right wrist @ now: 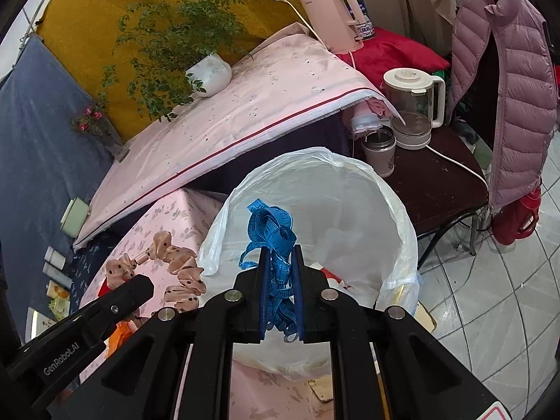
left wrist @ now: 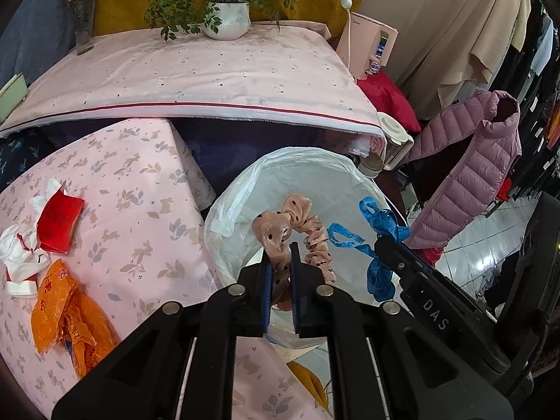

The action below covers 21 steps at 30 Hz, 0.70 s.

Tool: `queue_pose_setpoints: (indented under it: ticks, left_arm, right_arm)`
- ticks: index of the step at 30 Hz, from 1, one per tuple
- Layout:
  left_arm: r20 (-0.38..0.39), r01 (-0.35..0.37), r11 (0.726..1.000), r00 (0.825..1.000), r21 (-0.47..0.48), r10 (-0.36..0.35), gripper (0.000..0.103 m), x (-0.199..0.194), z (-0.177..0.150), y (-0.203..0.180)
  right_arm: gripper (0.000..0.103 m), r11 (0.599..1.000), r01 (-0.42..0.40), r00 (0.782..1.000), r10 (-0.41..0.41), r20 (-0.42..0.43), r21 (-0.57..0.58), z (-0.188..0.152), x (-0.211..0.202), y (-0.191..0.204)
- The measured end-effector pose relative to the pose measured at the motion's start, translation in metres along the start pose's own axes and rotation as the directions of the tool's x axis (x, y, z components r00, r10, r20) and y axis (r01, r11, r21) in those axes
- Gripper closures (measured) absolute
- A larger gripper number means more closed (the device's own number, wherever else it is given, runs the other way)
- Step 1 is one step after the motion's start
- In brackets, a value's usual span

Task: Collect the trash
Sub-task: 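Carry the beige scrunchie in left and blue ribbon in right over the bin, open both, then move both tools back from the bin to the orange bags on the table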

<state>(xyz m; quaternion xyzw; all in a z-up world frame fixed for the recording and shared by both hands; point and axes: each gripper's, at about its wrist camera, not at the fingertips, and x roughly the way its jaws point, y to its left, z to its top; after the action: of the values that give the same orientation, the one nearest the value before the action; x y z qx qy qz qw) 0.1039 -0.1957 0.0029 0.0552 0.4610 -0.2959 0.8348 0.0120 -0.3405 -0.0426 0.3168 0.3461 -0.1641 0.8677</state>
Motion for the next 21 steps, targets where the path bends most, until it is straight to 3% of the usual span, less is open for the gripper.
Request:
queue_pose_setpoints:
  ticks: [4,7,11,21]
  left_arm:
    - [-0.007,-0.002,1.000,1.000,0.002,0.002,0.091,0.008,0.001,-0.004]
    - [-0.008,-0.018,1.000,1.000,-0.005,0.018,0.080,0.011,0.002,-0.004]
    - [-0.017,-0.031,0.999,0.999,-0.017,0.031,0.074,0.014,0.001,0.001]
    - [-0.011,-0.049,0.998,0.999,-0.036,0.048,0.074,0.009,0.000,0.014]
  right_arm:
    - [0.091,1.000,0.009,1.000,-0.009,-0.003,0.001,0.001,0.004,-0.003]
    - [0.086,1.000,0.022,1.000,-0.022,0.001,0.006,0.001,0.006,-0.004]
    - [0.086,1.000,0.022,1.000,-0.022,0.000,0.008,0.001,0.008,-0.003]
    - [0.082,1.000,0.017,1.000,-0.017,-0.007,-0.022,-0.003,0.010,0.011]
